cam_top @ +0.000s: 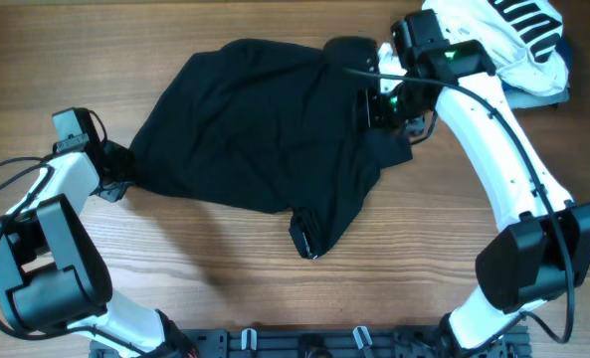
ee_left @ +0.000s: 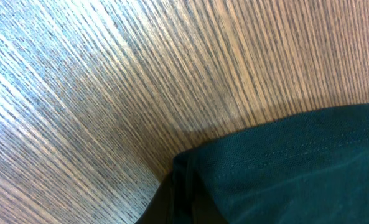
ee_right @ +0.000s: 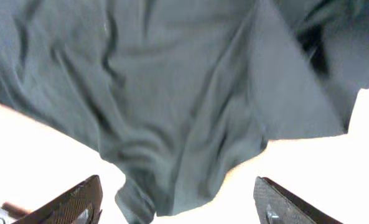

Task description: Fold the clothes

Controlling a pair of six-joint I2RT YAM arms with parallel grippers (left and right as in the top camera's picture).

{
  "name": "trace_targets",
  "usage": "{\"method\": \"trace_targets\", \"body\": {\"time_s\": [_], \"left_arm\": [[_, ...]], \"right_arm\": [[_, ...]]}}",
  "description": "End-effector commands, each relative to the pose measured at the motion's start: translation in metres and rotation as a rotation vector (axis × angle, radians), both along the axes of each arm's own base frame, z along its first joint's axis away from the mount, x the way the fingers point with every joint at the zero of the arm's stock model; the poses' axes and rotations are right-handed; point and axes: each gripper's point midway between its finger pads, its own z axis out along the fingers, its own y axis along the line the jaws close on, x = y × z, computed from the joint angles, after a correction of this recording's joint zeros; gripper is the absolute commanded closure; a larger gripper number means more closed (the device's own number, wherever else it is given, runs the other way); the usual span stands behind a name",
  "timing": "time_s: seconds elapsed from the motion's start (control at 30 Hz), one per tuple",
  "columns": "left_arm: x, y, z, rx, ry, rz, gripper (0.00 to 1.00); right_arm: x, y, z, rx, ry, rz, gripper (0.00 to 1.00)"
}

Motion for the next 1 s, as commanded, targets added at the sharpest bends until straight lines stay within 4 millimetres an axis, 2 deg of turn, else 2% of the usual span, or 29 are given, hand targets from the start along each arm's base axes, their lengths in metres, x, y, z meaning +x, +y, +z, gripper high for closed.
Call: {"method": "trace_targets", "body": {"time_s": [0.0, 0.1, 0.2, 0.27, 0.4, 0.5, 0.6, 0.7, 0.87, 0.97], "left_arm": [[-0.018, -0.007, -0.02, -0.028, 0.075, 0.003, 0.96], [-0.016, -0.006, -0.019, -0.026, 0.068, 0.003, 0.96], [-0.015, -0.006, -0.019, -0.024, 0.063, 0.003, 0.96], [-0.015, -0.005, -0.019, -0.023, 0.06, 0.003, 0.96], [-0.013, -0.005, -0.018, -0.02, 0.053, 0.003, 0.96], [-0.013, -0.004, -0.018, -0.019, 0.051, 0.003, 0.96], [-0.012, -0.004, -0.018, -0.019, 0.05, 0.003, 0.96], [-0.012, -0.004, -0.018, -0.02, 0.051, 0.003, 0.96], [-0.012, -0.004, -0.018, -0.019, 0.051, 0.003, 0.96], [-0.012, -0.004, -0.018, -0.019, 0.051, 0.003, 0.96]], "right_arm": [[-0.023, 0.02, 0.007, 0.001, 0.021, 0.104, 0.25], [-0.048, 0.037, -0.005, -0.089, 0.053, 0.194, 0.24], [-0.078, 0.055, -0.029, -0.126, 0.107, 0.274, 0.25], [-0.102, 0.065, -0.05, -0.146, 0.163, 0.295, 0.29], [-0.154, 0.075, -0.092, -0.213, 0.28, 0.253, 0.29], [-0.171, 0.087, -0.103, -0.215, 0.28, 0.299, 0.3], [-0.184, 0.104, -0.106, -0.202, 0.237, 0.425, 0.28], [-0.185, 0.111, -0.111, -0.201, 0.186, 0.501, 0.27], [-0.171, 0.091, -0.136, -0.283, 0.12, 0.469, 0.27], [-0.164, 0.081, -0.142, -0.32, 0.097, 0.445, 0.27]]}}
